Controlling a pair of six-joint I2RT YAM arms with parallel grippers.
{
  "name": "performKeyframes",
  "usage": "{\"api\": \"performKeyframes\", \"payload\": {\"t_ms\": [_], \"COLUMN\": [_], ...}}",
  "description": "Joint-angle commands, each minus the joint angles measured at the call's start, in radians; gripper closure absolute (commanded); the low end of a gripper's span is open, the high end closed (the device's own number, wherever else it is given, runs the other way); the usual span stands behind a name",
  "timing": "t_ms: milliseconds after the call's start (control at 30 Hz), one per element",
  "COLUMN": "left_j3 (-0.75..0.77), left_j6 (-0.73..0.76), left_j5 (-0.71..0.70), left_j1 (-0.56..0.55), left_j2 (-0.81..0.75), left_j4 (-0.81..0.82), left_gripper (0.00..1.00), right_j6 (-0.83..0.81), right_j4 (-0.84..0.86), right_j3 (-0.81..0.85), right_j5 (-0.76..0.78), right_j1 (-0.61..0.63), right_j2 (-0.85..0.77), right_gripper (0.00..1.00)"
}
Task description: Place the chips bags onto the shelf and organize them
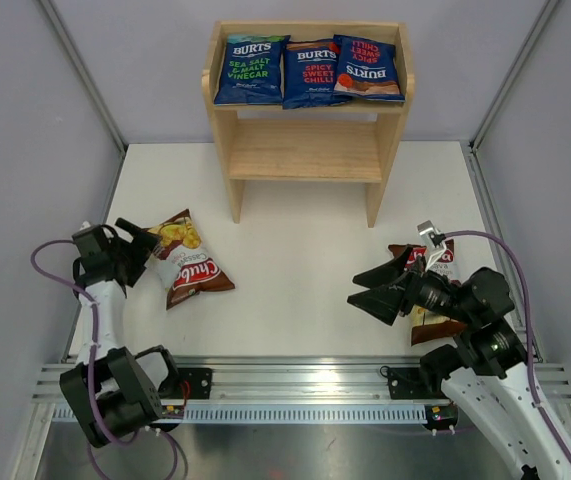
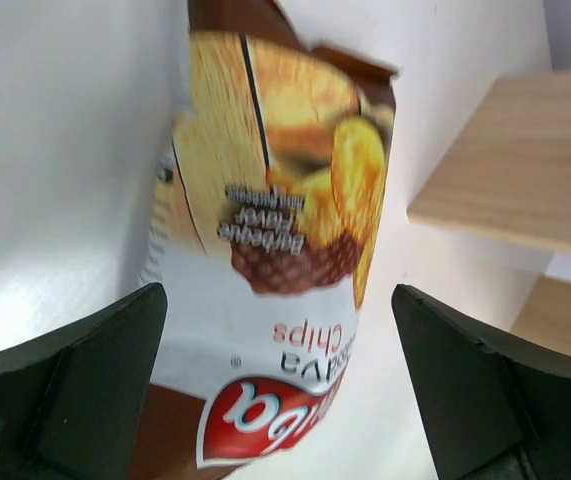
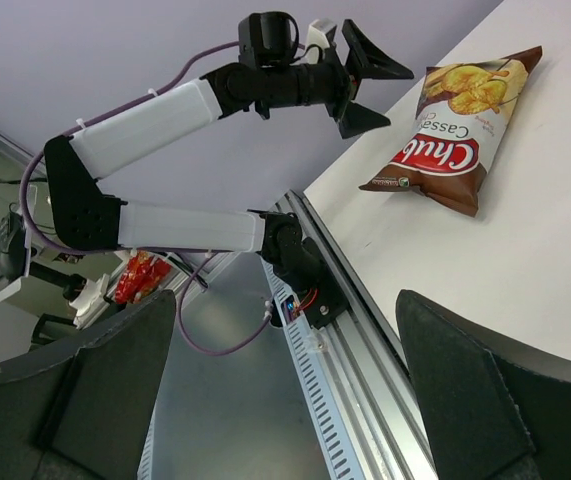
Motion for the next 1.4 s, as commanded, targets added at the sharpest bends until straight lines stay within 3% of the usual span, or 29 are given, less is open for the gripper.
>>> {"api": "performKeyframes", "payload": {"t_ms": [0, 100, 233, 400, 533, 667, 800, 900, 1000, 1067, 1167, 1200, 1267, 1367], "left_j3": [0.084, 0.086, 0.113, 0.074, 0.009, -0.092, -0.146, -0.183, -0.248, -0.299, -0.331, -0.35, -0.368, -0.39], "left_j6": [0.06, 0.053, 0.039, -0.025, -0.079, -0.128, -0.163, -0.208, -0.278, -0.32, -0.347, -0.354, -0.377, -0.413], "left_j5": [-0.089, 0.058, 0.161, 0.213, 0.207, 0.149, 0.156, 0.162, 0.149, 0.104, 0.023, 0.003, -0.048, -0.071], "left_j1": [0.049, 0.121, 0.12, 0.124, 0.123, 0.123, 0.124, 0.124, 0.121, 0.117, 0.103, 0.1, 0.098, 0.098], "left_j2": [0.062, 0.151, 0.308, 0.458, 0.491, 0.462, 0.474, 0.472, 0.391, 0.313, 0.117, 0.004, -0.104, -0.311], "left_j4": [-0.024, 0.123, 0.227, 0.418, 0.519, 0.649, 0.757, 0.797, 0.841, 0.817, 0.713, 0.681, 0.581, 0.46], "left_gripper": [0.01, 0.01, 0.01, 0.01, 0.01, 0.14, 0.4, 0.46, 0.58, 0.77, 0.87, 0.85, 0.95, 0.99], "right_j6": [0.031, 0.037, 0.037, 0.036, 0.036, 0.055, 0.069, 0.069, 0.066, 0.075, 0.112, 0.123, 0.146, 0.164], "right_j4": [0.081, 0.129, 0.161, 0.196, 0.224, 0.27, 0.287, 0.284, 0.282, 0.301, 0.36, 0.38, 0.431, 0.485], "right_j3": [-0.013, -0.026, -0.051, -0.074, -0.092, -0.118, -0.137, -0.142, -0.145, -0.16, -0.19, -0.198, -0.22, -0.241], "right_j5": [0.016, -0.001, -0.012, -0.023, -0.026, -0.026, -0.035, -0.029, -0.02, -0.015, -0.019, -0.026, -0.027, -0.032], "right_j1": [0.001, 0.002, 0.001, 0.002, 0.001, 0.001, 0.001, 0.001, 0.001, 0.001, 0.002, 0.001, 0.002, 0.004], "right_j2": [0.037, 0.067, 0.091, 0.116, 0.131, 0.152, 0.163, 0.163, 0.172, 0.191, 0.229, 0.238, 0.274, 0.33], "right_gripper": [0.01, 0.01, 0.0, 0.01, 0.01, 0.01, 0.01, 0.01, 0.01, 0.01, 0.01, 0.01, 0.01, 0.01]}}
